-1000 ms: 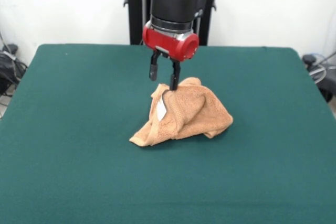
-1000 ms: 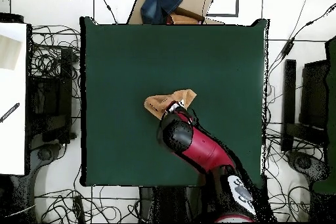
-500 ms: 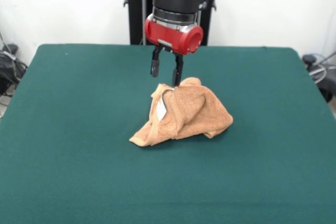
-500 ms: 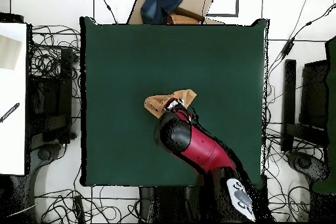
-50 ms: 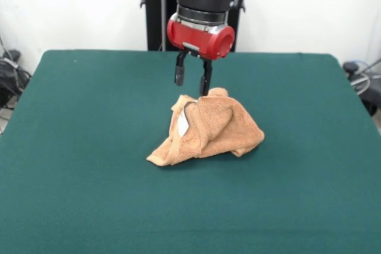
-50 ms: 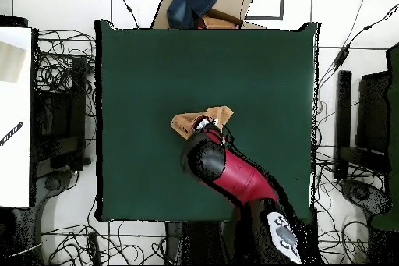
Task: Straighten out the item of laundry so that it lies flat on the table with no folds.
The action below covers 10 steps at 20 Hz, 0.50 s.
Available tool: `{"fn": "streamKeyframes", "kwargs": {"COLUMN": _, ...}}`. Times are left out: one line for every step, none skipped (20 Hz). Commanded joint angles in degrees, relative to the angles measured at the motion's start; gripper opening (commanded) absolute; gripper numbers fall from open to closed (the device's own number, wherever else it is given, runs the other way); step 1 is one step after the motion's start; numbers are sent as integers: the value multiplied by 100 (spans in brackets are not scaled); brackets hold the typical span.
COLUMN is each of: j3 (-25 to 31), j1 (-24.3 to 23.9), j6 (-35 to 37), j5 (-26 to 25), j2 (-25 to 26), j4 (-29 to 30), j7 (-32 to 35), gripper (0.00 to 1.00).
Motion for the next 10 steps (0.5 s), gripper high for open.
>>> {"fn": "streamKeyframes", "kwargs": {"j3": 141, "j1": 311, "j6": 659, "j5": 121, "j2": 238, "j4": -166, "j7": 958, "gripper": 100}}
{"fn": "streamKeyframes", "kwargs": {"j3": 123, "j1": 342, "j6": 660, "j5": 131, "j2": 243, "j4": -174, "j7": 967, "gripper": 100}}
{"fn": "streamKeyframes", "kwargs": {"j3": 113, "j1": 362, "j6": 645, "j5": 134, "j2": 235, "j4": -163, "j7": 978, "gripper": 100}}
{"fn": "streamKeyframes", "kwargs": {"j3": 115, "j1": 369, "j6": 635, "j5": 137, "j2": 225, "j4": -152, "j7": 987, "gripper": 100}}
{"fn": "streamKeyframes", "kwargs": {"j3": 85, "j1": 403, "j6": 677, "j5": 148, "j2": 198, "j4": -146, "j7": 997, "gripper": 100}}
{"fn": "streamKeyframes", "kwargs": {"j3": 64, "j1": 423, "j6": 712, "j5": 155, "j2": 166, "j4": -136, "j7": 1003, "gripper": 100}}
{"fn": "streamKeyframes", "kwargs": {"j3": 42, "j1": 443, "j6": 746, "j5": 162, "j2": 134, "j4": -125, "j7": 1010, "gripper": 100}}
{"fn": "streamKeyframes", "kwargs": {"j3": 22, "j1": 459, "j6": 782, "j5": 167, "j2": 104, "j4": -111, "j7": 1017, "gripper": 100}}
{"fn": "streamKeyframes", "kwargs": {"j3": 9, "j1": 471, "j6": 806, "j5": 167, "j2": 71, "j4": -93, "j7": 1024, "gripper": 100}}
{"fn": "streamKeyframes", "kwargs": {"j3": 15, "j1": 469, "j6": 810, "j5": 168, "j2": 81, "j4": -97, "j7": 1024, "gripper": 100}}
